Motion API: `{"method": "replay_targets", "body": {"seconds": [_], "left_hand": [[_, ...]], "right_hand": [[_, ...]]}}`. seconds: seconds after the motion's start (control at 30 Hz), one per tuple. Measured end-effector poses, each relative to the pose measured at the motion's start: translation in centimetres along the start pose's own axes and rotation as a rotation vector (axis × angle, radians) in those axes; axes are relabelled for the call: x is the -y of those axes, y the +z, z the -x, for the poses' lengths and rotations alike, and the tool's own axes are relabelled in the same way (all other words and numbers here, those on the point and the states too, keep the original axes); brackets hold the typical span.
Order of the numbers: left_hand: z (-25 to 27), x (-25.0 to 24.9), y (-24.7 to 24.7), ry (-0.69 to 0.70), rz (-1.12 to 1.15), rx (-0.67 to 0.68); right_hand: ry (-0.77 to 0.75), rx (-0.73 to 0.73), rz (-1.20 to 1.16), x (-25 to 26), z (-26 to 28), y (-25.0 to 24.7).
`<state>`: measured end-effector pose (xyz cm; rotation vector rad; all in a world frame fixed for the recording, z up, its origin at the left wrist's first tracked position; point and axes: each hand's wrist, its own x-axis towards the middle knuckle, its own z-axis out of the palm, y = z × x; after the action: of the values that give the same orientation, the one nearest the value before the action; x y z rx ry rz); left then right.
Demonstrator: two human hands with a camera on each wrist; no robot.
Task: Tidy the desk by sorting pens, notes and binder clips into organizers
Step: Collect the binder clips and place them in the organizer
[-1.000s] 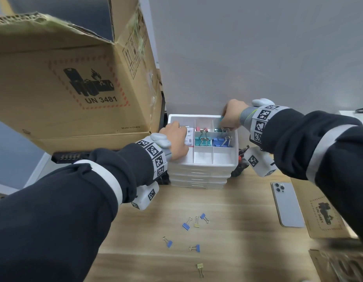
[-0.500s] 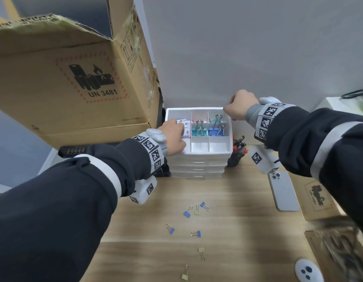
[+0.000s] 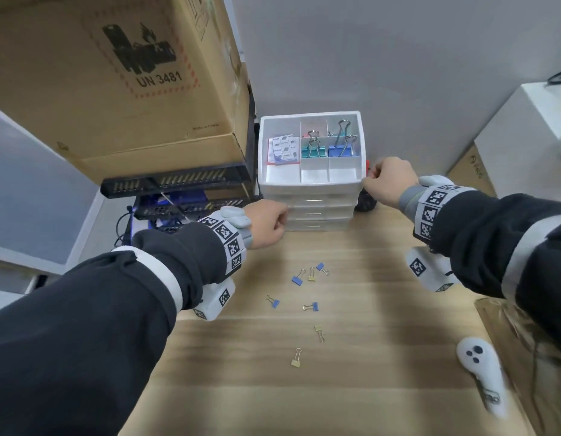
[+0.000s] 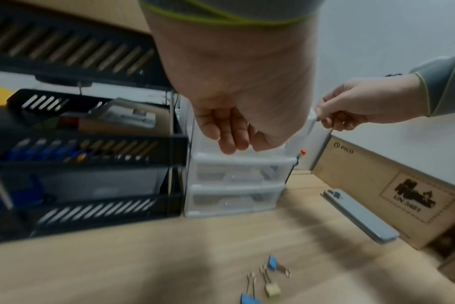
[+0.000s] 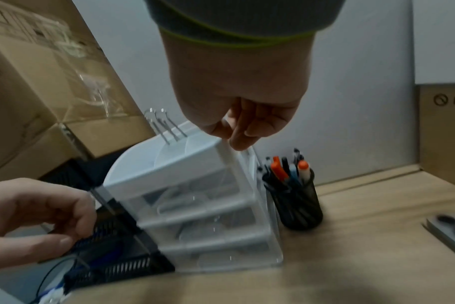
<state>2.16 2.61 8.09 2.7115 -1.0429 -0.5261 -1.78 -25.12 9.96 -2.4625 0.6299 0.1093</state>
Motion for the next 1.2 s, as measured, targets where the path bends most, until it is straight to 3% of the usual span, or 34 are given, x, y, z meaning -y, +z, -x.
{"method": "replay_targets", "body": {"seconds": [0.17, 0.27, 0.57, 0.67, 0.87, 0.97, 1.07, 1.2], "left_hand": [[1.8, 1.2, 5.3, -0.088, 0.035, 0.110], [2.8, 2.2, 9.7, -0.116, 0.047, 0.207], [4.8, 4.3, 19.4, -0.051, 0.055, 0.284], [4.6, 4.8, 20.4, -0.017, 0.020, 0.252], [4.4, 6.0, 21.1, 0.031, 0.021, 0.311], [4.4, 6.0, 21.0, 0.020, 0.071, 0.285], [3.8, 5.5, 20.4, -0.057, 0.157, 0.227], [1.8, 3.8, 19.4, -0.261, 0.193, 0.276]], "right_hand": [[-0.009, 0.153, 0.014, -2.8, 3.1, 6.2], [-0.022, 0.321, -0.015, -4.9, 4.9, 10.6], [-0.270, 0.587, 0.099, -7.2, 10.2, 20.9], [-0.338, 0.586, 0.203, -7.4, 10.6, 22.7], [-0.383, 0.632, 0.215, -7.6, 11.0, 23.5], [-0.336, 0.538, 0.114, -8.0, 10.6, 22.8], [-0.290, 0.411, 0.066, -8.0, 9.2, 21.9], [-0.156, 0.380, 0.032, -8.3, 6.8, 21.3]]}}
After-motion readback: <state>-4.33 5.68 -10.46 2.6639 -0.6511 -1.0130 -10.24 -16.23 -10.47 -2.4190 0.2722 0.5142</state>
